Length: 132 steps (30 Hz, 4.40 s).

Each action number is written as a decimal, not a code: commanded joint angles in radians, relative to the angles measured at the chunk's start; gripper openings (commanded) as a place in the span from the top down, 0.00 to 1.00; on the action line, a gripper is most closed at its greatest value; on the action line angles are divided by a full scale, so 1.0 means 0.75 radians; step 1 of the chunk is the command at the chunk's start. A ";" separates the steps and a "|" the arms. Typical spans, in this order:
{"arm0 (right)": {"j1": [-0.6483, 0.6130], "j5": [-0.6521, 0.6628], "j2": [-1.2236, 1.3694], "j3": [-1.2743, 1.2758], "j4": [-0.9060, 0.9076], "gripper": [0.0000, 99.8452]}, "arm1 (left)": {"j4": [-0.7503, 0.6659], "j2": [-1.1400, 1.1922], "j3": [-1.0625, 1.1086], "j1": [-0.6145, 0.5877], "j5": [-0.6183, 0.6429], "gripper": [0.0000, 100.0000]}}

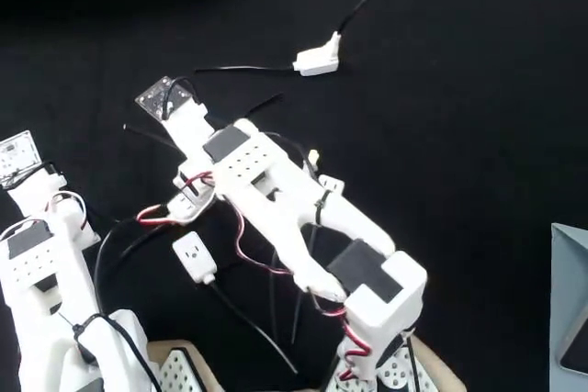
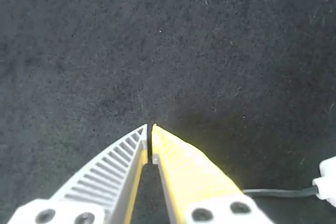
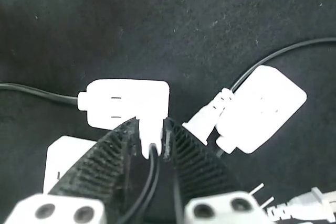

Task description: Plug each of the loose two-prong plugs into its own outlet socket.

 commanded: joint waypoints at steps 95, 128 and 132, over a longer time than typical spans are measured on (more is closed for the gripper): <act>1.021 -0.184 -0.101 0.026 -0.518 0.68 | -0.029 0.004 -0.066 -0.003 0.010 0.97; 0.166 -0.200 -0.439 0.324 0.072 0.80 | -0.031 0.006 -0.066 -0.007 0.004 0.97; 0.149 -0.209 -0.255 0.185 0.057 0.80 | -0.031 0.006 -0.066 -0.007 0.004 0.97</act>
